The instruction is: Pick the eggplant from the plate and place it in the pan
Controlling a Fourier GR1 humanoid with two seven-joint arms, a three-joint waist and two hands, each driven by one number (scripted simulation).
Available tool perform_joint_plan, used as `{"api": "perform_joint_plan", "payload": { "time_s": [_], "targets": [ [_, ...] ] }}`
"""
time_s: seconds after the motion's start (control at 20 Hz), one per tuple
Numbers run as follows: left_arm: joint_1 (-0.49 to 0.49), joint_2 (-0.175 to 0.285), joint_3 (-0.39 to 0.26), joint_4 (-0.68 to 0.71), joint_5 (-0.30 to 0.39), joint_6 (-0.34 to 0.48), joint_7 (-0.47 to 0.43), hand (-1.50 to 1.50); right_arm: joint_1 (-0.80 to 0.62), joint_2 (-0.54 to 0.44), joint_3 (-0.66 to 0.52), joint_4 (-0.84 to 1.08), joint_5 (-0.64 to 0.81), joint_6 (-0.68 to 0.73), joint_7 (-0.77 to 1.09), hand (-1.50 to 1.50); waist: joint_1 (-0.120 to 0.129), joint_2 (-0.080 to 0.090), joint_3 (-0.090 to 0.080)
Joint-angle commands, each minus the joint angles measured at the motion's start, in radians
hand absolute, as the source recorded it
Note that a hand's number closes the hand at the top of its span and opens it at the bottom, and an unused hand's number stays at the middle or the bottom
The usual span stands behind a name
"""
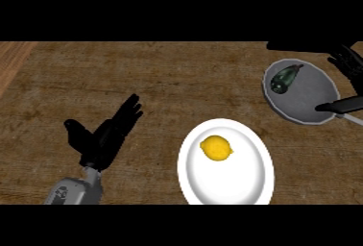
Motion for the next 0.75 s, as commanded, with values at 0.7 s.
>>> {"api": "perform_joint_plan", "payload": {
  "time_s": [0.7],
  "targets": [
    [0.015,0.018,0.023,0.002,0.013,-0.03,-0.013,0.0,0.112,-0.115,0.031,-0.073,0.005,0.261,-0.108,-1.5,-0.001,-0.004,0.003]
  ]
}}
